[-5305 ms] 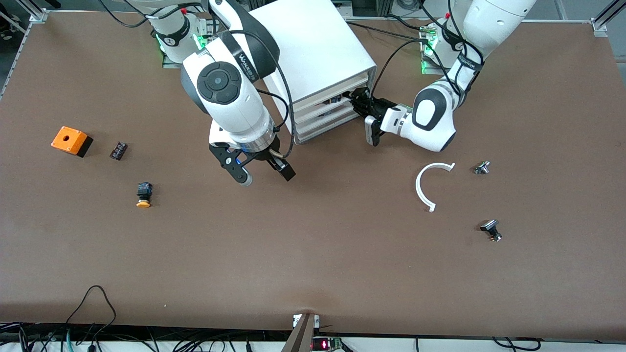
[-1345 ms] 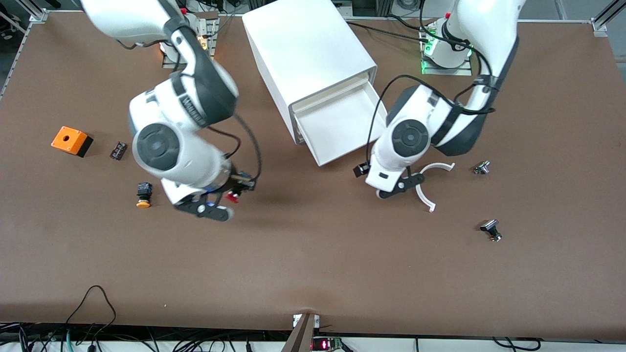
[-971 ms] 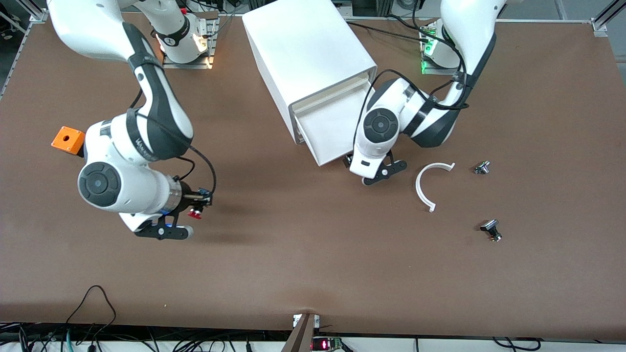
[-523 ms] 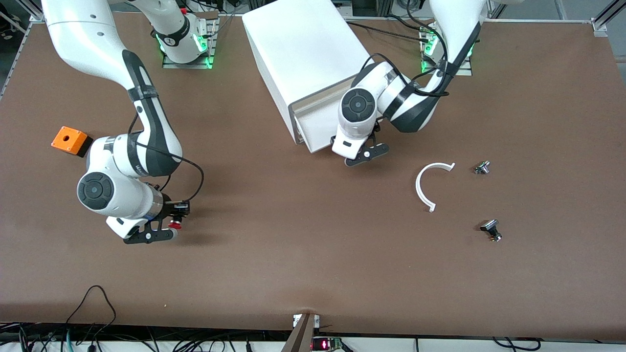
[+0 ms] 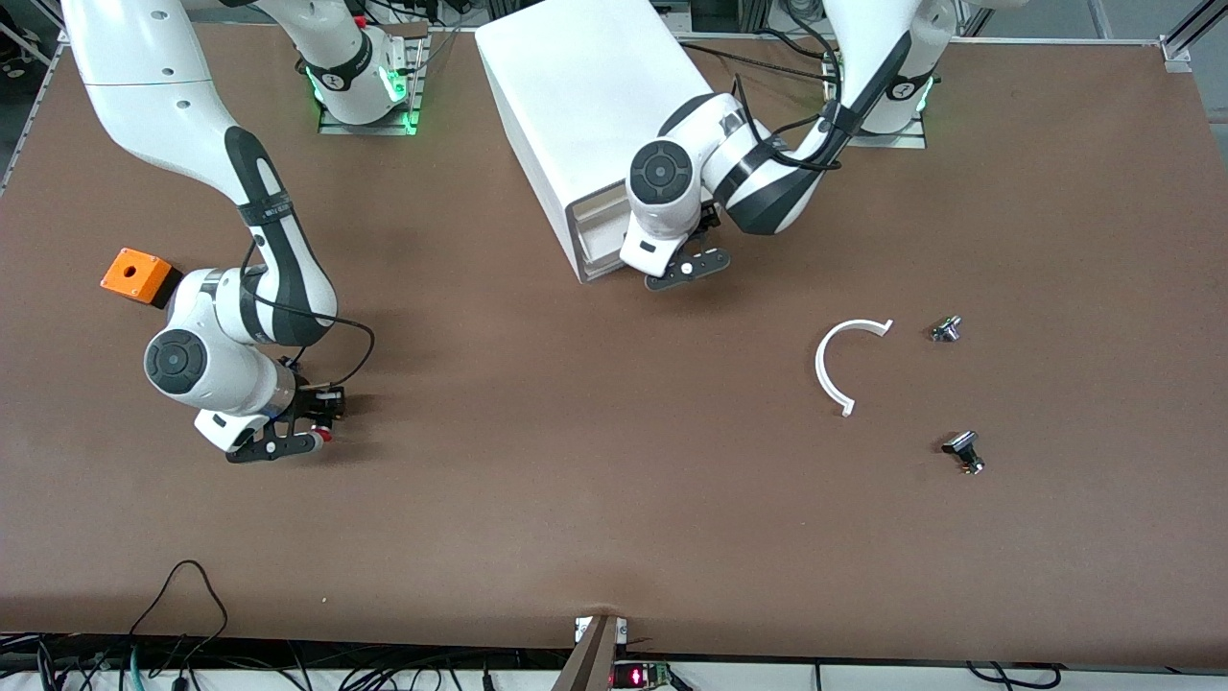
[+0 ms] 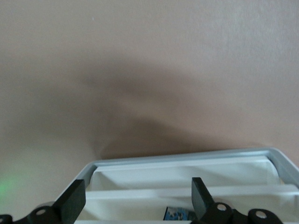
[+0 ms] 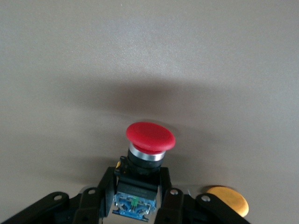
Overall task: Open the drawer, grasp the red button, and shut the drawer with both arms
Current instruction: 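Push the drawer shut with the left gripper while the right gripper carries the button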
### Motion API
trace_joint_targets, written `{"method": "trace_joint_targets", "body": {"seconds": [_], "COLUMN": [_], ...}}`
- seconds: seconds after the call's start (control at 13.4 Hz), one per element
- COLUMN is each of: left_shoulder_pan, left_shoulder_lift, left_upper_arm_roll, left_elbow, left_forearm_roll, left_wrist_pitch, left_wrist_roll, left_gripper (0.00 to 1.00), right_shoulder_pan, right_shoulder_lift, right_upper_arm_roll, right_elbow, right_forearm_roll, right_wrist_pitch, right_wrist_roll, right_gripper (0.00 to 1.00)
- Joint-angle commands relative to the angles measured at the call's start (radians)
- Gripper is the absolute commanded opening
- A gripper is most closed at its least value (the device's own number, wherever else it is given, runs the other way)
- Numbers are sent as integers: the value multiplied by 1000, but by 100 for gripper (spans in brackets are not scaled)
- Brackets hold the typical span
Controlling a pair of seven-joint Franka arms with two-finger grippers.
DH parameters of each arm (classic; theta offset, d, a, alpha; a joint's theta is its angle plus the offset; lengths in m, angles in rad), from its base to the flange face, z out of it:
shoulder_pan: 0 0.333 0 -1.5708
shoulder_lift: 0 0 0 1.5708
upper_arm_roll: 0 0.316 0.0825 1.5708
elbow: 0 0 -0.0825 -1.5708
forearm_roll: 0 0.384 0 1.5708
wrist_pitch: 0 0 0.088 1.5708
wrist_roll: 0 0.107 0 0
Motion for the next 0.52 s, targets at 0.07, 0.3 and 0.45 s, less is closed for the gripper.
{"method": "trace_joint_targets", "body": {"seconds": [0.07,0.3,0.45], "left_shoulder_pan": [1,7,7], "left_shoulder_lift": [-34,-37,-37], "left_upper_arm_roll": [-28,-55,-57], "left_elbow": [-39,-48,-46], "left_forearm_roll": [-12,-12,-13], "left_wrist_pitch": [-6,-7,-6], "left_wrist_roll": [-16,-16,-24], "left_gripper": [100,99,99], "right_shoulder_pan": [-10,-9,-3], "right_shoulder_lift": [-31,-64,-115], "right_upper_arm_roll": [9,10,13], "right_elbow": [-26,0,8], "right_forearm_roll": [16,16,15], "right_wrist_pitch": [13,1,-19], "right_wrist_roll": [-16,4,15], "right_gripper": [56,100,100]}}
